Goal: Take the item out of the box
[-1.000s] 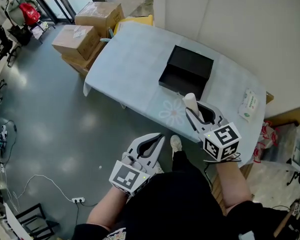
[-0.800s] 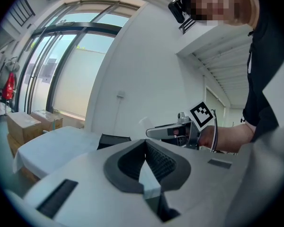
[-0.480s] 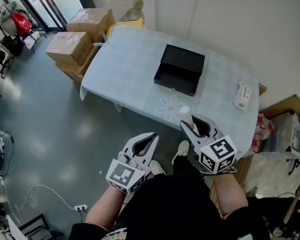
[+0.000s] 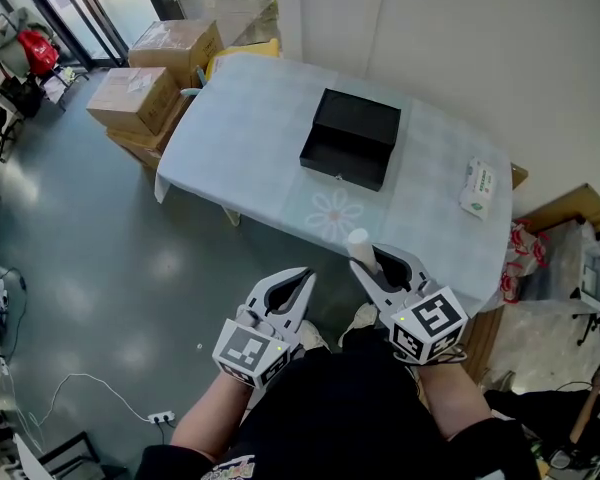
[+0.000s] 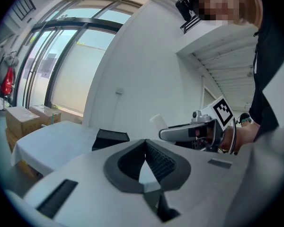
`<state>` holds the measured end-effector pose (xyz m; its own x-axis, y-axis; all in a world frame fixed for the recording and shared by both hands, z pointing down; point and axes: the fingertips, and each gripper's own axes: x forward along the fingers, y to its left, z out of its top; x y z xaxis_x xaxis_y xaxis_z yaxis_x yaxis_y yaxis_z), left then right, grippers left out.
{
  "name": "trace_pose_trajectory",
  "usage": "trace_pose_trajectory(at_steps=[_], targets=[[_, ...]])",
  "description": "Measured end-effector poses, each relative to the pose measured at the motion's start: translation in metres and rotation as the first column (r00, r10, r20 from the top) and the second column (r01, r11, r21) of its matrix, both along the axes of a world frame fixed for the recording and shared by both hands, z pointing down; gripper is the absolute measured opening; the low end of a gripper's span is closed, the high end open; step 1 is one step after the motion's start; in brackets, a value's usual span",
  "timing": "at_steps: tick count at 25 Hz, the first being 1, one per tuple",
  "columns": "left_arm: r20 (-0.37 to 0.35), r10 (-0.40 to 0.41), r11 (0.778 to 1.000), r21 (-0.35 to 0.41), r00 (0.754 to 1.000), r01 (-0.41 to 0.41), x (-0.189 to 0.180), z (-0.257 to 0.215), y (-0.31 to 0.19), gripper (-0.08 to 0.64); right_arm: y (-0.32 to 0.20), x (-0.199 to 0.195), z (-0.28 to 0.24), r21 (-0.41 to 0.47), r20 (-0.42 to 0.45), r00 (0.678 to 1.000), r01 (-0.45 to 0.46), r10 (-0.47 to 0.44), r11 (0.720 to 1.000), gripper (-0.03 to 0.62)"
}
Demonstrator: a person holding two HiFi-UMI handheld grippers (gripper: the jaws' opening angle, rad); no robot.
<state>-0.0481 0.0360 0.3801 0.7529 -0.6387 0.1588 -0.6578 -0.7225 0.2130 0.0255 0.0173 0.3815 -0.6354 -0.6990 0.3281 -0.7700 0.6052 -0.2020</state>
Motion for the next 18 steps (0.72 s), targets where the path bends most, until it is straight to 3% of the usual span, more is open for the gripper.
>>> trace_pose_trajectory(at_steps=[18], targets=[[0.025,-0.032,0.999,-0.031,0.999,0.033,0.012,0.007,-0.008,0.009,0.006,0.007,0.004,-0.011,0.049,0.998,0.026,-0.026,1.000,0.140]])
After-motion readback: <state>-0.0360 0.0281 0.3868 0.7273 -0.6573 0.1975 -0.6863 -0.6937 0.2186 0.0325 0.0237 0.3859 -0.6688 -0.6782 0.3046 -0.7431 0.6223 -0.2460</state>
